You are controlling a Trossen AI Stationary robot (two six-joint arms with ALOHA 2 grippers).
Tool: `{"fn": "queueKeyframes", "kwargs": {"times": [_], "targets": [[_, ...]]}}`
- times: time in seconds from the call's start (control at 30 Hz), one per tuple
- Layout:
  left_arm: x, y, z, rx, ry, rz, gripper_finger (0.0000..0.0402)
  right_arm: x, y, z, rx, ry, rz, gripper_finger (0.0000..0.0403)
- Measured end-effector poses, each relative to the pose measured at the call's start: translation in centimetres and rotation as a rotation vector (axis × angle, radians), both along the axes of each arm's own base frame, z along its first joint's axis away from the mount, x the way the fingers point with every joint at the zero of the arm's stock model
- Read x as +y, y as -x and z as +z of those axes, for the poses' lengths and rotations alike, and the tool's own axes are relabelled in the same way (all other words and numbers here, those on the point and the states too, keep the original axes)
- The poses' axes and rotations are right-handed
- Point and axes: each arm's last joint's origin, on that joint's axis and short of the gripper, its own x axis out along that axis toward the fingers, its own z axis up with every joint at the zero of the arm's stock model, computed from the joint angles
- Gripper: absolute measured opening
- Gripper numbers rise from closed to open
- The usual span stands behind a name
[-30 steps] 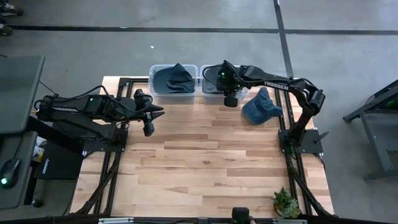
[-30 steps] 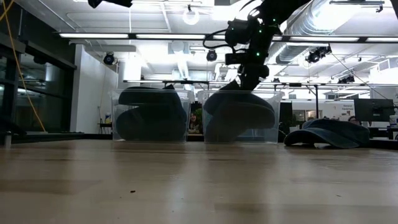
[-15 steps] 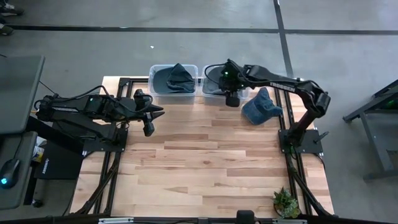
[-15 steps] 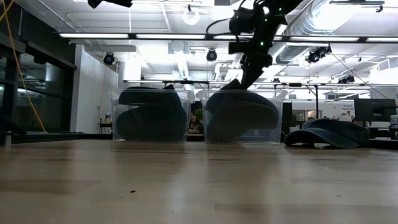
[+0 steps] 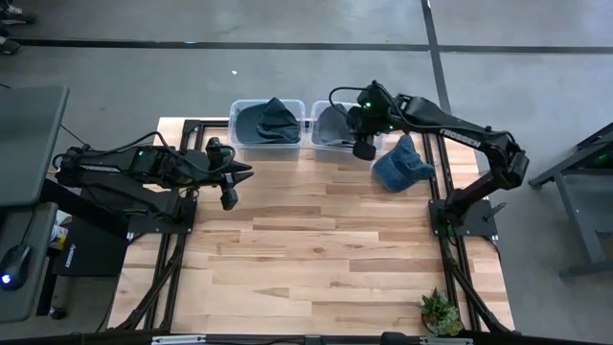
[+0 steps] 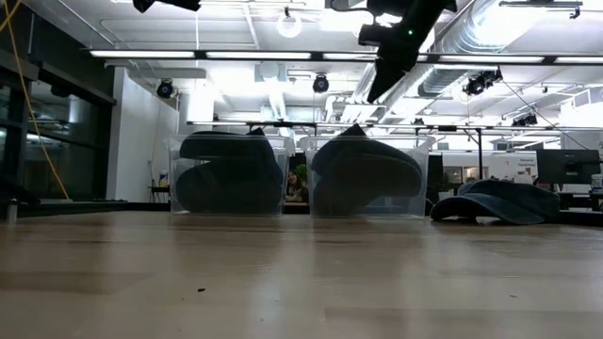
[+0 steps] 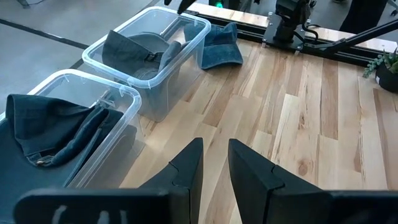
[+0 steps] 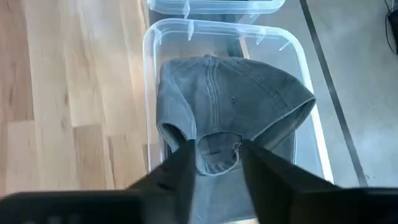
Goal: Pick and place caps into container
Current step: Put the blue cap into the left transparent container
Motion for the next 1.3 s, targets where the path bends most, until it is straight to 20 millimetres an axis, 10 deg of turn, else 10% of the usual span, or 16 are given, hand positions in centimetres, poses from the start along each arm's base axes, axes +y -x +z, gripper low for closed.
{"fn": "queueKeyframes", "kwargs": {"times": [0.2,0.7,1.3], "targets": [[0.0,0.0,0.0,0.000,-0.001,0.000,0.0074,-0.3,0.0,0.2,-0.053,-0.040,0.016,0.0010],[-0.1,0.0,0.0,0.001,0.010,-0.017,0.0074,-0.5,-1.2,-1.6,-0.080,-0.250,-0.023,0.0001],[0.0,0.0,0.0,0.004,0.009,-0.017,0.0074,5.4,3.9,-0.4,0.273,-0.435,-0.082,0.0000]]}}
